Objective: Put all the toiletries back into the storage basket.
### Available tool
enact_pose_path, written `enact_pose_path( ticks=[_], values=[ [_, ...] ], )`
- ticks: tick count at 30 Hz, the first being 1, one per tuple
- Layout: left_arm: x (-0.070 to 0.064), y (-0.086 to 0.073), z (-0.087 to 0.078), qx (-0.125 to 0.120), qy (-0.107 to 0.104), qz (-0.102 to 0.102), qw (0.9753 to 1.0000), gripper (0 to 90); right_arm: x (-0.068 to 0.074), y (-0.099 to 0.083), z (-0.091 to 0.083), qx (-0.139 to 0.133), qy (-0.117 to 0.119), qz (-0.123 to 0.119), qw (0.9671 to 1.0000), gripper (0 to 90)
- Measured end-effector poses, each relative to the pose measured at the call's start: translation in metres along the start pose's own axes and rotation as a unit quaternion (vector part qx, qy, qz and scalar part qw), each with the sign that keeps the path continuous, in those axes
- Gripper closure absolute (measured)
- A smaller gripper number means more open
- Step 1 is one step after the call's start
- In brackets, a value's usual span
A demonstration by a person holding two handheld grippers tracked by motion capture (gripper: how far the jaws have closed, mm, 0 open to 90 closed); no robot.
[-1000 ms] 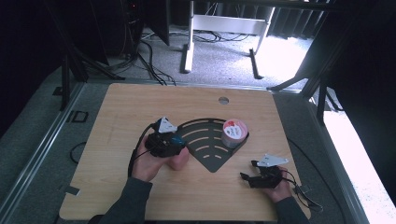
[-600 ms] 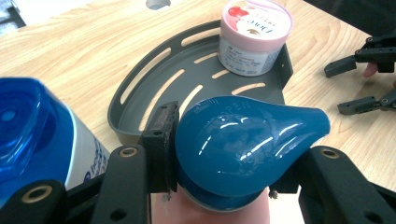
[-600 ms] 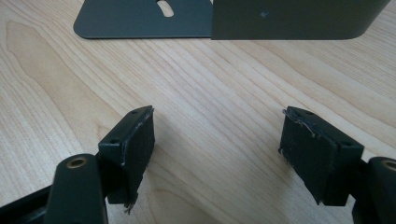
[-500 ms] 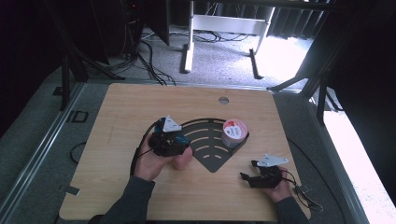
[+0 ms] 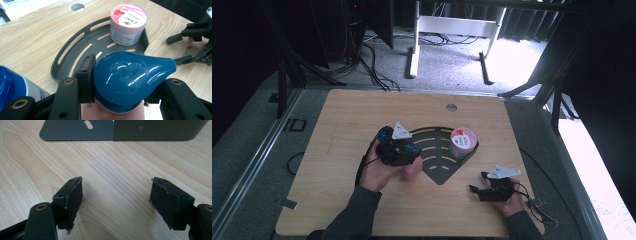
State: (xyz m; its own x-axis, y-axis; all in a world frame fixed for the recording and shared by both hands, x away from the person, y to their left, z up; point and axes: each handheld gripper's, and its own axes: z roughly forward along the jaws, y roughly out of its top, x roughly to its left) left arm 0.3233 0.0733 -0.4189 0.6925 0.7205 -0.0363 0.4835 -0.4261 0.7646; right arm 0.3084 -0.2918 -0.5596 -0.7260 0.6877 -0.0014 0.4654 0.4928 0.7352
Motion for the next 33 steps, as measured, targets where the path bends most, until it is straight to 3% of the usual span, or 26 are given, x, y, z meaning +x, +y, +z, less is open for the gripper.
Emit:
enact_pose_path(
  ticks=[33],
  values=[
    [-0.007,0.023,0.018,-0.005,-0.017,0.001,0.9998,52.5,0.0,0.0,0.0,0.0,0.0,-0.001,1.0,26.0]
  ],
)
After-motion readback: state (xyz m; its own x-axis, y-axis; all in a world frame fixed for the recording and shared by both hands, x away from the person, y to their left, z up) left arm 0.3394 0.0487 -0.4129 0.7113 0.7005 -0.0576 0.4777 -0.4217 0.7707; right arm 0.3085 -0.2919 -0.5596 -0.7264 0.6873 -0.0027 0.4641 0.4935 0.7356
